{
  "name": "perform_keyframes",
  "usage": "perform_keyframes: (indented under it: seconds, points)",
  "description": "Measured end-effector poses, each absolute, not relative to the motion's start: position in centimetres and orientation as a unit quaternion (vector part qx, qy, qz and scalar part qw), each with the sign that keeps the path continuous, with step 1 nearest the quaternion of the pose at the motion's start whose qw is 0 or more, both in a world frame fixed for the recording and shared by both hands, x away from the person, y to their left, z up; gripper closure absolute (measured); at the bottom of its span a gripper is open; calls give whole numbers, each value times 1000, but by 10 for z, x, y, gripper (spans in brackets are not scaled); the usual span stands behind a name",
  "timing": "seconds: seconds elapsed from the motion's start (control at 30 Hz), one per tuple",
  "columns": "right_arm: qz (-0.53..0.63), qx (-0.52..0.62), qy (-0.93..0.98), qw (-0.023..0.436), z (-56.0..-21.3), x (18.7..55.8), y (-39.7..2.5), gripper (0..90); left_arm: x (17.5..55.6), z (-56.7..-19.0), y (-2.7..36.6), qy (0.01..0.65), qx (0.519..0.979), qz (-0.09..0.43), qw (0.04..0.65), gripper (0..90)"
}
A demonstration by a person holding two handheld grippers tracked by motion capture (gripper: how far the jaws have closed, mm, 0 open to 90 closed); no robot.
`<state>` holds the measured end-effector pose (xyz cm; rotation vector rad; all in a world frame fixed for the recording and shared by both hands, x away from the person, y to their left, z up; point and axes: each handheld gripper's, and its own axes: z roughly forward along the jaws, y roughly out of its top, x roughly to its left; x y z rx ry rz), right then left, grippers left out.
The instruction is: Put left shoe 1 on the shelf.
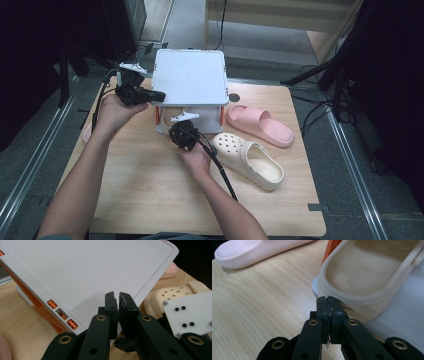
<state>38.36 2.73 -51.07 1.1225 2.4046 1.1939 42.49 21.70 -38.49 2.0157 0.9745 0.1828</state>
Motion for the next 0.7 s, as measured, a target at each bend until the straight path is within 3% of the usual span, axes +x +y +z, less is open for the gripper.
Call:
perform_keyframes:
  seconds: [0.3,0.5,0.7]
  points:
    - [408,381,821,117,-512,389,31,884,425,-385,217,390,810,74,432,850]
    - [428,381,815,87,-504,379,25,889,425,-384,216,397,806,73,433,824]
    - [432,357,824,80,-494,363,17,846,421,-379,217,400,800,75,440,734]
